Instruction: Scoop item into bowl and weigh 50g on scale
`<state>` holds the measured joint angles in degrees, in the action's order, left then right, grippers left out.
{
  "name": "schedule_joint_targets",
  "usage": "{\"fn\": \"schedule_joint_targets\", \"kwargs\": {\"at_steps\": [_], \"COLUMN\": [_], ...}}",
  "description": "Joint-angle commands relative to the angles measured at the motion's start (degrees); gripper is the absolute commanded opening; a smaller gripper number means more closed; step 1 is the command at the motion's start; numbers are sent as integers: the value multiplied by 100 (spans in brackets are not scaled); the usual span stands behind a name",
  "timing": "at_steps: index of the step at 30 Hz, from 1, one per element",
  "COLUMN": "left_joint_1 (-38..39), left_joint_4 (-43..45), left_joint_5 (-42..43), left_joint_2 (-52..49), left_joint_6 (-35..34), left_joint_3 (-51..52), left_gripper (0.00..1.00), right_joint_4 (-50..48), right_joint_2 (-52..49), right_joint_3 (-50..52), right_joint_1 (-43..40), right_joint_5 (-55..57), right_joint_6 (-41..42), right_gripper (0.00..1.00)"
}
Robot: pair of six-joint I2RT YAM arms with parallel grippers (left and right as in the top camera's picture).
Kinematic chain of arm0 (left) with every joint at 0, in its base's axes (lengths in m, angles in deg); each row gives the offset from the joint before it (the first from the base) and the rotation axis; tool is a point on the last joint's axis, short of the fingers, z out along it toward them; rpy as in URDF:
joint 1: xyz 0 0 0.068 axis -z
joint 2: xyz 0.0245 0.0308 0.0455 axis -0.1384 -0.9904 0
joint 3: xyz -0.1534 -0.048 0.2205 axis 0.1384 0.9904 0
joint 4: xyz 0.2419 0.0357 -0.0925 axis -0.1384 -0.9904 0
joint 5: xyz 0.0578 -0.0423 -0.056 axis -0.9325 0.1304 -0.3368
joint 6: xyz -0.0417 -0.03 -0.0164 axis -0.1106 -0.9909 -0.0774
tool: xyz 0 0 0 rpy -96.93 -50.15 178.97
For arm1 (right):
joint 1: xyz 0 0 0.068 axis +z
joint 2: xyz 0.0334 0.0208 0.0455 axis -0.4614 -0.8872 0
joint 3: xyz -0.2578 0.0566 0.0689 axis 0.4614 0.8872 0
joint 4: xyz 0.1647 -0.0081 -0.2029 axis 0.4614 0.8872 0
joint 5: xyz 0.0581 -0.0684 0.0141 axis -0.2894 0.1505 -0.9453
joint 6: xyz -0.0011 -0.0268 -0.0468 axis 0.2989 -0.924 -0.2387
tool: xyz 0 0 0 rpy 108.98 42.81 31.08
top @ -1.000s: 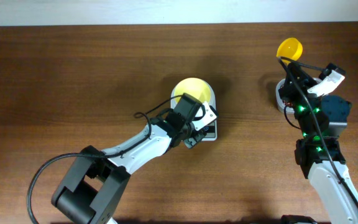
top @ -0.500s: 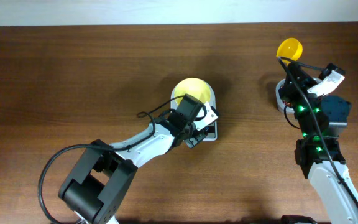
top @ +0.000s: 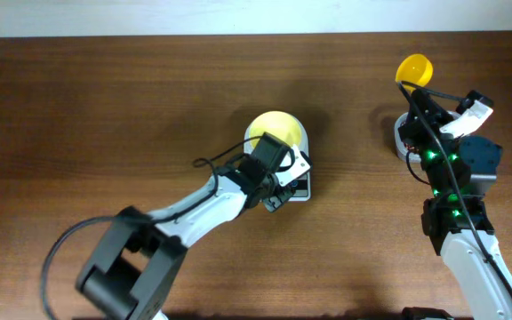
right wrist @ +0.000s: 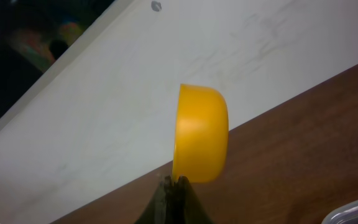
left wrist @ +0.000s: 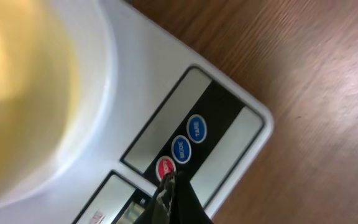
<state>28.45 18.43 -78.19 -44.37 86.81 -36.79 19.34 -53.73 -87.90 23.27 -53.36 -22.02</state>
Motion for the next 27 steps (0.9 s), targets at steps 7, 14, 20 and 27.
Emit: {"fn": "schedule_joint_targets", "kwargs": {"at_steps": [7, 14, 20, 27], "left_joint_1": [-546, -3150, -4336, -4402], "left_joint_4": [192, 1423, 2243, 2739], "left_joint_5": [63, -76, -734, -131], "left_joint_2": [2317, 2957, 2396, 1657], "left_joint_6": [-715, -984, -984, -1587], "left_joint_3": [-472, -470, -470, -472], "left_gripper": [0, 0, 1, 6], "right_joint_4": [-17, -20, -20, -50], "right_joint_2": [7, 7, -9, -149], "right_joint_3": [-96, -96, -96, -96], "right_joint_1": [-37, -37, -37, -37], "right_joint_5": [9, 101, 271, 269], "right_joint_6": [-52, -52, -24, 188], "right_gripper": [4, 4, 4, 4]}}
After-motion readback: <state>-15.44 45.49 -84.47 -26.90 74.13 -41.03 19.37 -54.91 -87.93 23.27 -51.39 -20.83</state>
